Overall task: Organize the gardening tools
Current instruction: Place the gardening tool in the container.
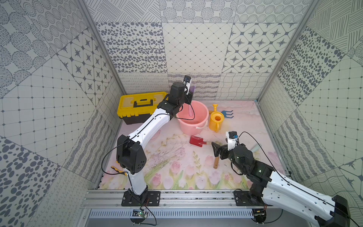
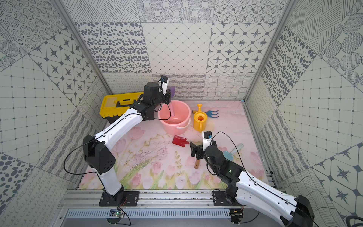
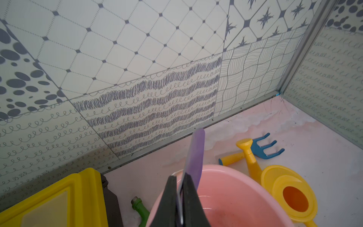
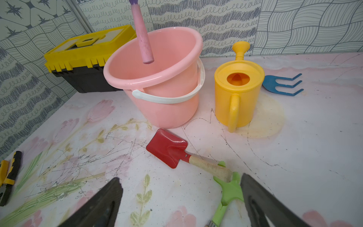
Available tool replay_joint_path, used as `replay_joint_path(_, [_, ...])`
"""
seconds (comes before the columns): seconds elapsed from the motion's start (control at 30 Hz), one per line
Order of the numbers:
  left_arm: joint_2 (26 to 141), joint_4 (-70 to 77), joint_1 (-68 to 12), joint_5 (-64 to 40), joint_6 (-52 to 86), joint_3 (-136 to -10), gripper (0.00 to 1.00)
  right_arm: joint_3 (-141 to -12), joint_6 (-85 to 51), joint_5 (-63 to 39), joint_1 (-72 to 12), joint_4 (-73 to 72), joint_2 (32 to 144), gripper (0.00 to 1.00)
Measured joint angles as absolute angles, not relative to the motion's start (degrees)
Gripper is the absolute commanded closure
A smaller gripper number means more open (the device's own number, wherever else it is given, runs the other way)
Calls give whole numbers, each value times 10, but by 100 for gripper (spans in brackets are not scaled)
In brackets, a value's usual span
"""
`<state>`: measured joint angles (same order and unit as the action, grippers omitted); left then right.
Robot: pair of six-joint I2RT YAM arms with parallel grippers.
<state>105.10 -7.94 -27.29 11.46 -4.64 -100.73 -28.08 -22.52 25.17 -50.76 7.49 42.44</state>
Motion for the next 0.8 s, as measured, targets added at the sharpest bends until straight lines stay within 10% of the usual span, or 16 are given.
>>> replay_joint_path(0.33, [1038, -69, -262, 57, 0, -935, 42, -281, -225, 256, -505, 75, 423, 3])
replay_joint_path(0.8, [840, 13, -269, 0, 201, -701, 32, -281, -236, 295, -470, 76, 424, 8])
